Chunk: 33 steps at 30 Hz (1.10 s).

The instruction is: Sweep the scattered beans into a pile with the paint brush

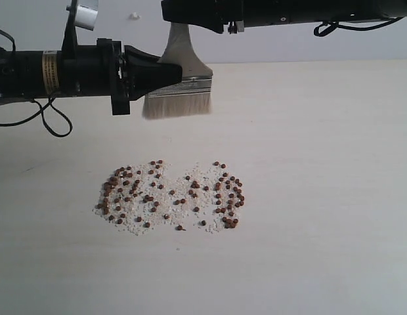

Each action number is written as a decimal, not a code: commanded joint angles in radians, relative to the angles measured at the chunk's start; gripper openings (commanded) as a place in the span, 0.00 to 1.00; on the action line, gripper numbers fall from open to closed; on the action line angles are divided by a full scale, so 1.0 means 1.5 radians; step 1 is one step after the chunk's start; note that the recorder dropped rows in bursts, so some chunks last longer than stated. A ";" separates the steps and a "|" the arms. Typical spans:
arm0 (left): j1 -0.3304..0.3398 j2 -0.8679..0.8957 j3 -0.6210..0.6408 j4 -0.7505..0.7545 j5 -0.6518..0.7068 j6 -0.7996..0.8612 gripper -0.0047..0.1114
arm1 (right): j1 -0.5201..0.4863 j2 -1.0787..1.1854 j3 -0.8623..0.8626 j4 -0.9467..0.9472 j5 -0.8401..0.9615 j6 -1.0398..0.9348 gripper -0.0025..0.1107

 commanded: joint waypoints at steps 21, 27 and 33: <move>-0.016 -0.008 0.002 -0.093 -0.010 -0.016 0.10 | -0.002 -0.002 0.000 0.058 0.004 -0.022 0.02; -0.016 -0.008 0.002 -0.107 -0.010 -0.016 0.49 | -0.002 -0.020 0.000 0.061 -0.039 -0.038 0.02; -0.015 -0.008 0.002 -0.107 -0.010 -0.012 0.73 | -0.002 -0.042 0.000 0.031 -0.136 -0.038 0.02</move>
